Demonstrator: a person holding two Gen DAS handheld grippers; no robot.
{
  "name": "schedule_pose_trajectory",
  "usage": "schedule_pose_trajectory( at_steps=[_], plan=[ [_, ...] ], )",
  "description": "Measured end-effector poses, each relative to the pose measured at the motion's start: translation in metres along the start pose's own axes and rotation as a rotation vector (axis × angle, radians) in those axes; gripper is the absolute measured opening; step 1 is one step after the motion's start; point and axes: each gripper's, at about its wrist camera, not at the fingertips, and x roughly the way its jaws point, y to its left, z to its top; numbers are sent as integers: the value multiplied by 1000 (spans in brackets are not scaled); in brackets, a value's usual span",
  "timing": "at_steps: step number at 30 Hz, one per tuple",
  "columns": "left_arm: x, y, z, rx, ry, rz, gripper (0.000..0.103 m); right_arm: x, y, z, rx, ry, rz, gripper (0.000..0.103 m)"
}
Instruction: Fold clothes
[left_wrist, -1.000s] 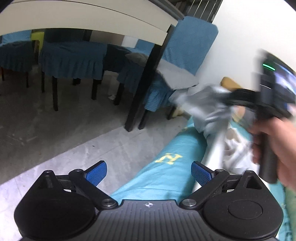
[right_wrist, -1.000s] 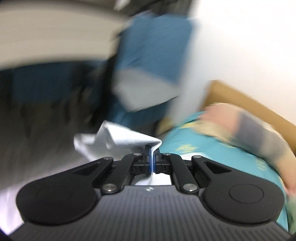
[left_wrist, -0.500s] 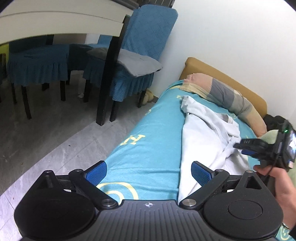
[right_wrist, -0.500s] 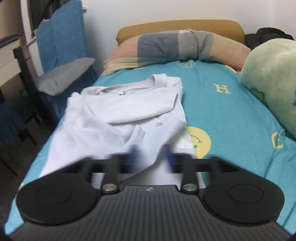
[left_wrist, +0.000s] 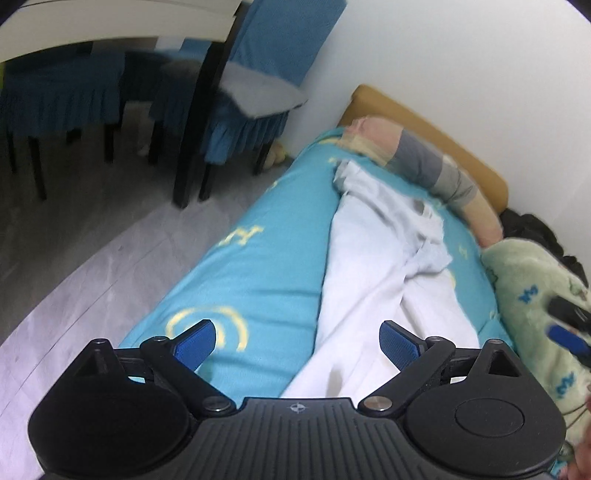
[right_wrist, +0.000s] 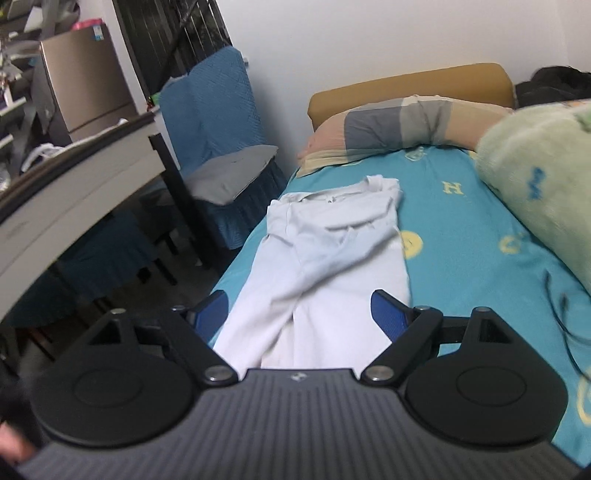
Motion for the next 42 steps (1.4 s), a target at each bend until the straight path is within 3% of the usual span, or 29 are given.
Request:
schedule_pose_trajectory(
  at_steps=[5,9,11,14,18,20,22,24,26,30,33,36,38,42],
  plan=[
    [-14,10,-11,-75,110,46,91,-39,-20,-25,66,35,0,86],
    [-9,31,-26,-149,225,182,78,-57,-45,-36,216,66,14,86],
    [-9,43,-32,-209,266,229,78,-64,-56,-40,274,56,30,86],
    [-8,56,-40,-312,331,227,72,-72,-69,-45,331,45,34,86],
    [-10,52,-49,-349,372,230,62,-76,-83,-49,388,36,34,86],
    [-12,46,-52,-339,384,243,49,-76,-89,-50,407,36,29,86],
    [-15,39,-55,-314,394,269,4,-74,-94,-52,426,42,32,86],
    [-21,26,-58,-232,382,323,1,-72,-97,-53,444,51,31,86],
    [-30,1,-59,-68,343,365,1,-71,-98,-55,452,60,18,86],
    [-68,-62,-73,265,195,357,1,-67,-98,-58,439,77,-10,86],
    [-96,-108,-104,496,105,253,1,-64,-98,-58,429,76,-27,86],
    [-106,-143,-138,658,122,93,1,-62,-98,-59,424,73,-31,86],
    [-96,-154,-153,673,193,25,1,-61,-97,-60,411,79,-24,86],
    [-69,-146,-156,571,351,-42,7,-57,-98,-66,392,145,-22,86]
  ],
)
